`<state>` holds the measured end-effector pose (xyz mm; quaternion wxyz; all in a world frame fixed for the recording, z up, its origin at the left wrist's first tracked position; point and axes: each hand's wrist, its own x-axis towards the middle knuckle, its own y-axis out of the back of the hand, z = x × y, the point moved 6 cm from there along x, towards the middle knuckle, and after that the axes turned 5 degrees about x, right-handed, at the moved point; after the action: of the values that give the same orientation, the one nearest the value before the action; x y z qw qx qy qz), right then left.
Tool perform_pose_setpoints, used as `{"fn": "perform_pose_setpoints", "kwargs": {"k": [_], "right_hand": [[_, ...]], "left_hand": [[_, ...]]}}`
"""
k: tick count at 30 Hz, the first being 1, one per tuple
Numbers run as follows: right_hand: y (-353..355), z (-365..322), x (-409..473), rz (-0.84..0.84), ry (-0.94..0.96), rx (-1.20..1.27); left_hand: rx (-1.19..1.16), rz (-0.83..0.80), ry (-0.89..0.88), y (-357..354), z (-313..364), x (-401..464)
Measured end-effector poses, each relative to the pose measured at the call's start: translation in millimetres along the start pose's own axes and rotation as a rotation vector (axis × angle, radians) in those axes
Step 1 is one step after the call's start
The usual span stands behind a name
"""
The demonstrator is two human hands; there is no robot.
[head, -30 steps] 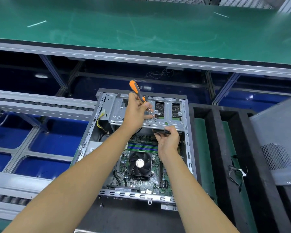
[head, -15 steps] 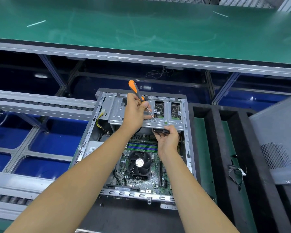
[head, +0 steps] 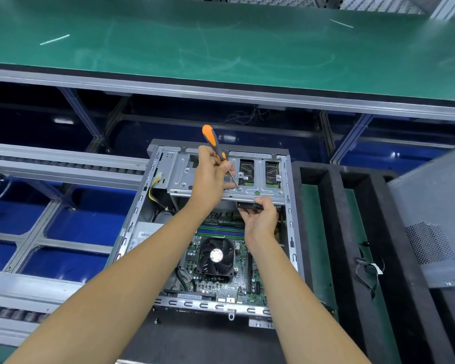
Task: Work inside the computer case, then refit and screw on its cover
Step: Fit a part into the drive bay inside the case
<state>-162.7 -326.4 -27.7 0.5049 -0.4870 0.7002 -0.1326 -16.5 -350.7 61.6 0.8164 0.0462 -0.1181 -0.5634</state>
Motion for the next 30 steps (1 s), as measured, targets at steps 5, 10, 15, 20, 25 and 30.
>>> {"fn": "perform_pose_setpoints", "kwargs": {"k": [5,10,15,20,25,30], "right_hand": [[-0.3,-0.4,-0.9,0.010,0.002,-0.002],[-0.5,-0.6,-2.6,0.016,-0.001,0.002],[-2.1,-1.5,-5.2,0.017,0.000,0.009],[-2.8,-2.7,-6.8,0.019,0.010,0.005],[0.5,-4.0,-5.9,0.060,0.033,0.003],[0.4,-3.2,-5.7,0.066,0.023,0.008]], "left_hand": [[0.042,-0.045,-0.085,-4.6,4.9,-6.6],[0.052,-0.070,-0.146,-7.4,10.5,-14.1],[0.123,-0.150,-0.214,-12.0,11.3,-15.4],[0.165,-0.227,-0.285,-12.3,15.1,-17.4],[0.123,-0.302,-0.248,-13.9,14.0,-18.1],[0.153,-0.334,-0.232,-12.2,15.3,-5.4]]}}
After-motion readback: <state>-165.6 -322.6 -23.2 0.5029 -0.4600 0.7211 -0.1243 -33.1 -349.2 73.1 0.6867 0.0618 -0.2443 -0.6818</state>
